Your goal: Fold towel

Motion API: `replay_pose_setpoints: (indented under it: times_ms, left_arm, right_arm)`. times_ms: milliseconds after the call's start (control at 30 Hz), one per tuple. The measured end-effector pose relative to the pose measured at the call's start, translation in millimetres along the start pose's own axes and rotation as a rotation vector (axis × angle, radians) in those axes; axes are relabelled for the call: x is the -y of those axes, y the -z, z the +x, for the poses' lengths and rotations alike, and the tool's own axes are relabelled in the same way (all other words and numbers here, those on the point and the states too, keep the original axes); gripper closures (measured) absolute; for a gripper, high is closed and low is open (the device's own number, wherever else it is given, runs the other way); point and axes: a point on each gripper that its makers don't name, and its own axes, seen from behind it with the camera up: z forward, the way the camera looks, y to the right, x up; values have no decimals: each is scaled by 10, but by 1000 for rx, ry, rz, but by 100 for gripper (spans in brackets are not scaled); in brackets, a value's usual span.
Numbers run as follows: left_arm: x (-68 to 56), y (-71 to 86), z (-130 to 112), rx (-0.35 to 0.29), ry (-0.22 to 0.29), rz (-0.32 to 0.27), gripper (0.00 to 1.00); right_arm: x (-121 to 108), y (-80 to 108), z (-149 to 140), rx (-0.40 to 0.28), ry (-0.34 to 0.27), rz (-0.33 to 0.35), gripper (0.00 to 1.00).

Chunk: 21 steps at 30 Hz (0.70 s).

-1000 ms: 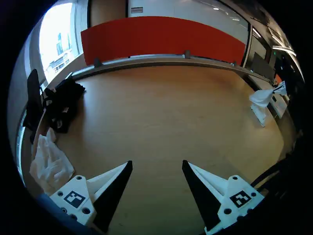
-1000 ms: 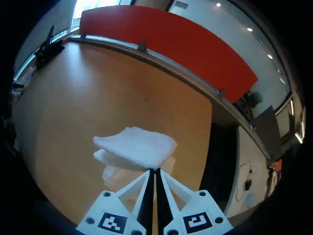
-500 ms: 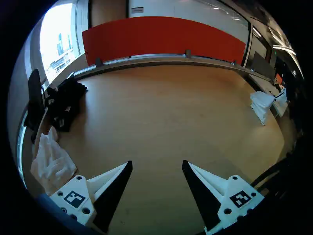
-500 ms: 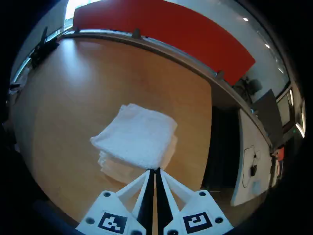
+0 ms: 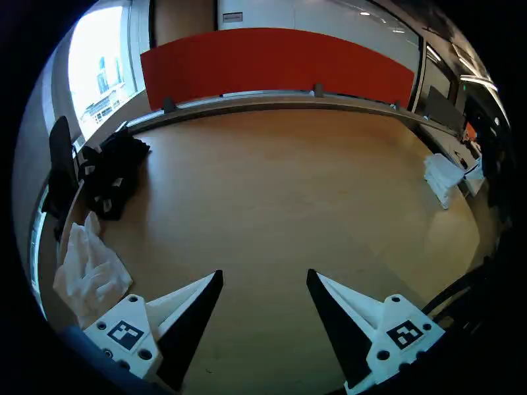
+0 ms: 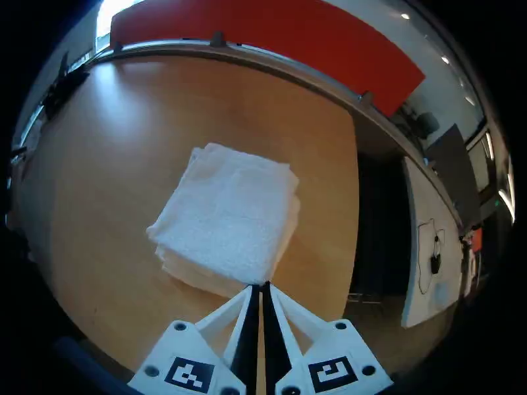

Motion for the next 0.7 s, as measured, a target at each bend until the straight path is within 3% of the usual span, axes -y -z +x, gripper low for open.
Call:
replay_pose_setpoints:
  times_ms: [700]
  left_arm:
    - [37,-5,10,5,-1,12,6]
  right_arm:
    - [-48,-160,-198,60,-47,-27,93]
